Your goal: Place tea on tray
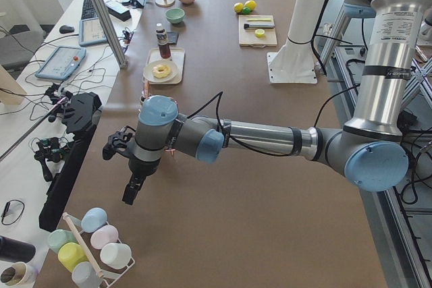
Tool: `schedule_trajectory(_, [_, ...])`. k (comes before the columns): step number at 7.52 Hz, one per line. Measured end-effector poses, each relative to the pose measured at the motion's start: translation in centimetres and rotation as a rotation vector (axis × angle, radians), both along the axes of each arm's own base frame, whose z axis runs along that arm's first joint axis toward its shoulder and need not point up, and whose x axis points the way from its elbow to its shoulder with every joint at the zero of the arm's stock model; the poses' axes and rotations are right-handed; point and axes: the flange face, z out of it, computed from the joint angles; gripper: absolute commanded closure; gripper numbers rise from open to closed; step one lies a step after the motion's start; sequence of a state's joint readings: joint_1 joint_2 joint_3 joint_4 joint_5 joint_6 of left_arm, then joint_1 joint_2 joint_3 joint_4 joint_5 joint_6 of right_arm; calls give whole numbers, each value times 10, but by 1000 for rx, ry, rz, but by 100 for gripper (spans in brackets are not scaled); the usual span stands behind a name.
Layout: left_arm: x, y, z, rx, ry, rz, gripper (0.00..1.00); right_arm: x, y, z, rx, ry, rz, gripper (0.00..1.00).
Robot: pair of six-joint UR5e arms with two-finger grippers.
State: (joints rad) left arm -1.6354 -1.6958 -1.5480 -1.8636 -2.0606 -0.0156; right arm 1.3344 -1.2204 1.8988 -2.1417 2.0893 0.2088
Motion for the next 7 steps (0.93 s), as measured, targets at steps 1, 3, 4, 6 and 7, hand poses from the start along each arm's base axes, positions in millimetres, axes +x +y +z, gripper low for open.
schedule_trajectory(1, [0,5,14,-22,-2,0,3,49,16,65,-17,9,-57,0])
schedule_trajectory(3, [2,13,29,-57,23,10,3,116,53,170,-62,-23,-70,0])
schedule_trajectory(4, [9,18,38,-87,95,33,3,133,69,208,-90,-70,-42,0])
schedule_trajectory(6, [25,34,49,-165,284,83,3,152,93,267,-122,-136,10,0])
schedule_trajectory(7, [28,43,53,-187,325,91,3,158,101,290,-132,-145,26,0])
